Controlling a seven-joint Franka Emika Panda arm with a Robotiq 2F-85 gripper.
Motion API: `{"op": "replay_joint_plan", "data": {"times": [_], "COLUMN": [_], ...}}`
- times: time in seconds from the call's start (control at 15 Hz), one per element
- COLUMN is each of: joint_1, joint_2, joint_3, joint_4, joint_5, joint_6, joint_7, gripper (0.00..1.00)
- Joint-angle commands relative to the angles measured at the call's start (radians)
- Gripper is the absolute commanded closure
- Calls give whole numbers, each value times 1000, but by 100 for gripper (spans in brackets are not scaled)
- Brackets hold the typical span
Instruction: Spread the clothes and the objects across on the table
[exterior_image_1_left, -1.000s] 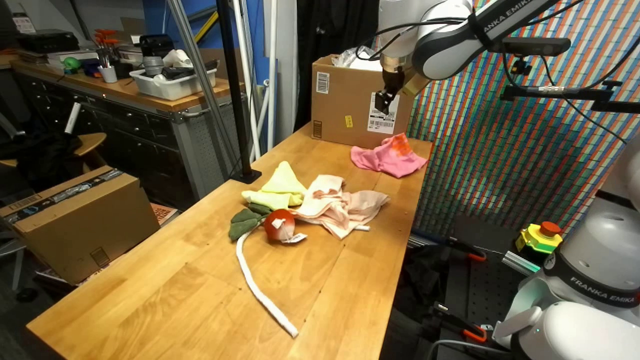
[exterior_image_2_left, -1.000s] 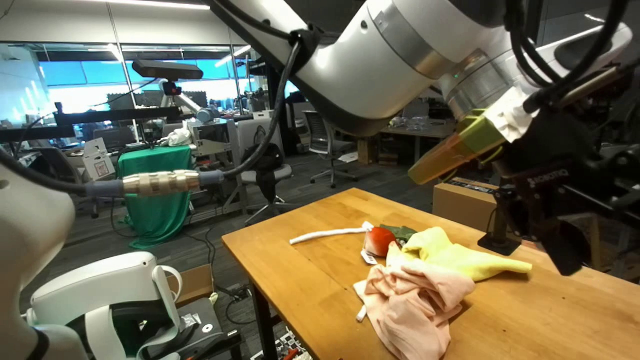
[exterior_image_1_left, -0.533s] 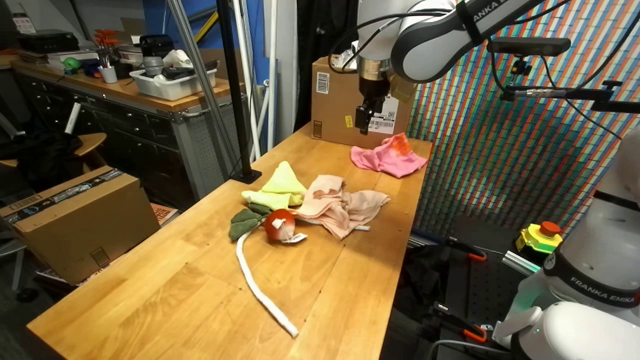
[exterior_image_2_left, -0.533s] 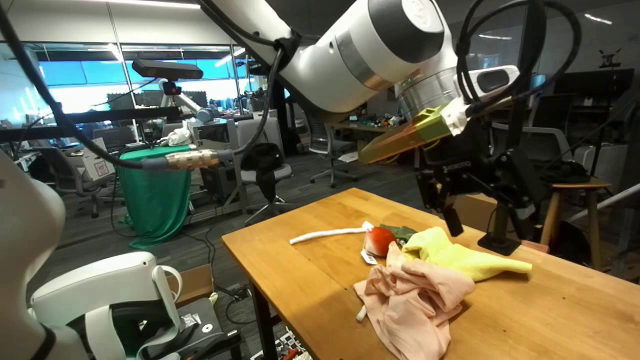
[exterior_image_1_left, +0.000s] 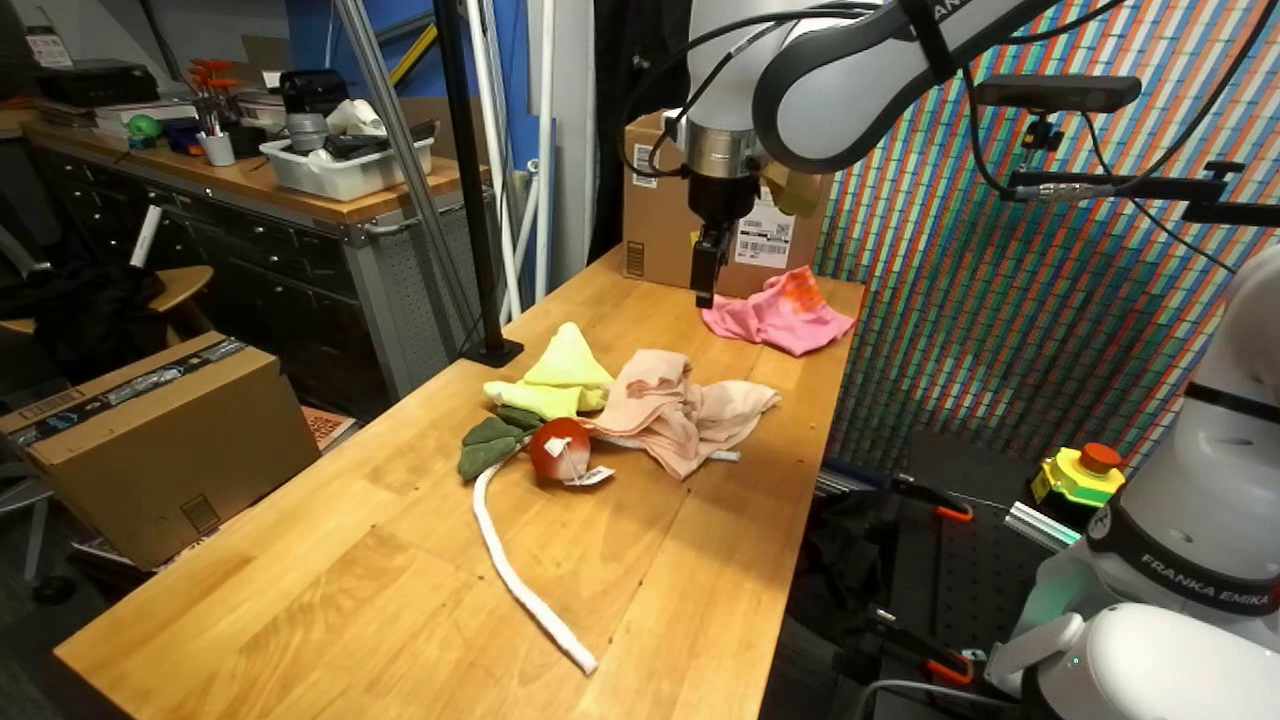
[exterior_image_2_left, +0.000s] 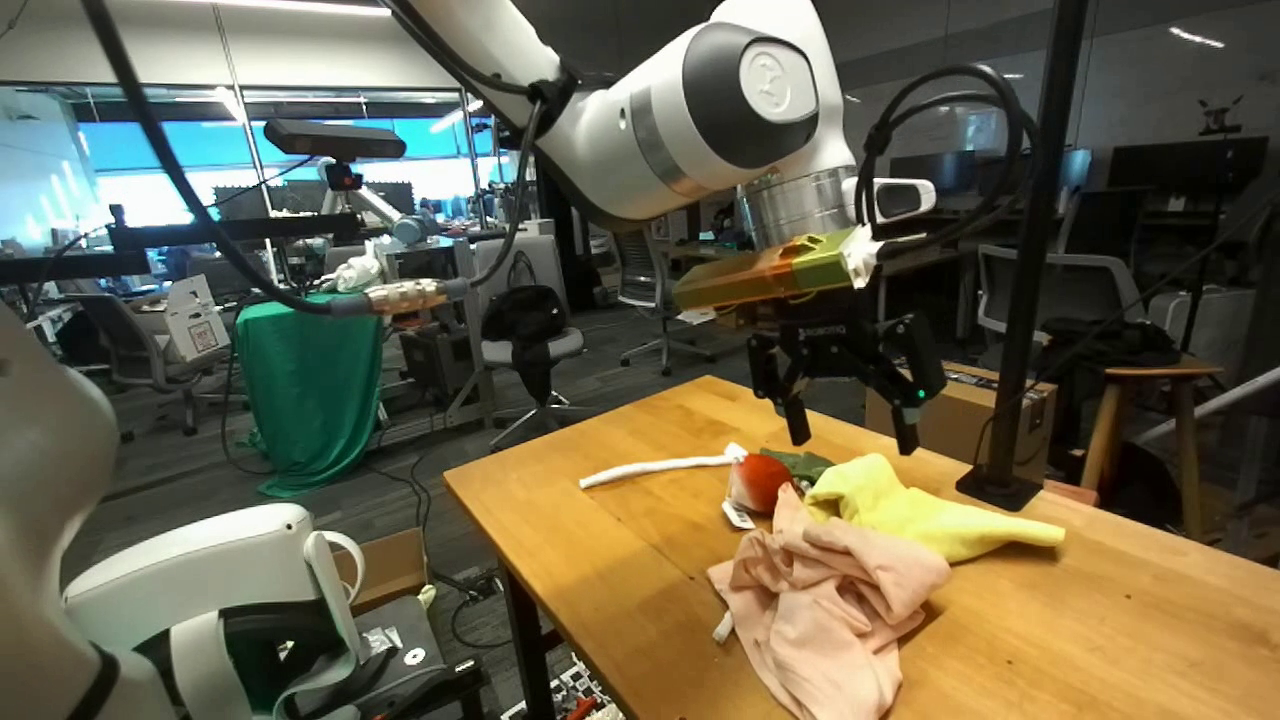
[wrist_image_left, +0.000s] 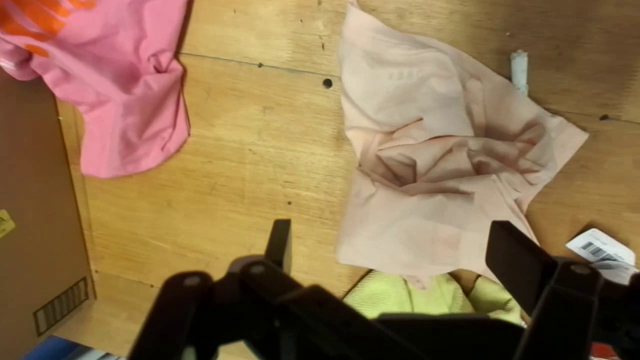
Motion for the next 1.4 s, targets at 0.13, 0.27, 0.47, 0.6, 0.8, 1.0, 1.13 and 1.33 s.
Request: {"op": "replay_joint_plan", "data": {"times": [0.13, 0.27, 0.47, 0.6, 0.8, 1.0, 1.13, 1.33], "joint_1": [33, 48, 64, 72, 84, 95, 99, 103], "joint_2": [25, 37, 60, 79, 122, 178, 218, 268], "joint_3": [22, 26, 32, 41, 63, 94, 113, 137], "joint_4": [13, 14, 27, 35, 52, 71, 91, 122], "joint_5": [125, 212, 350, 415, 451, 438, 425, 411], "joint_6": [12, 17, 15, 23, 29, 48, 70, 114], "joint_7": [-146, -236, -364, -410, -426, -418, -404, -385], "gripper": [0, 0, 0, 0, 0, 0, 0, 0]}}
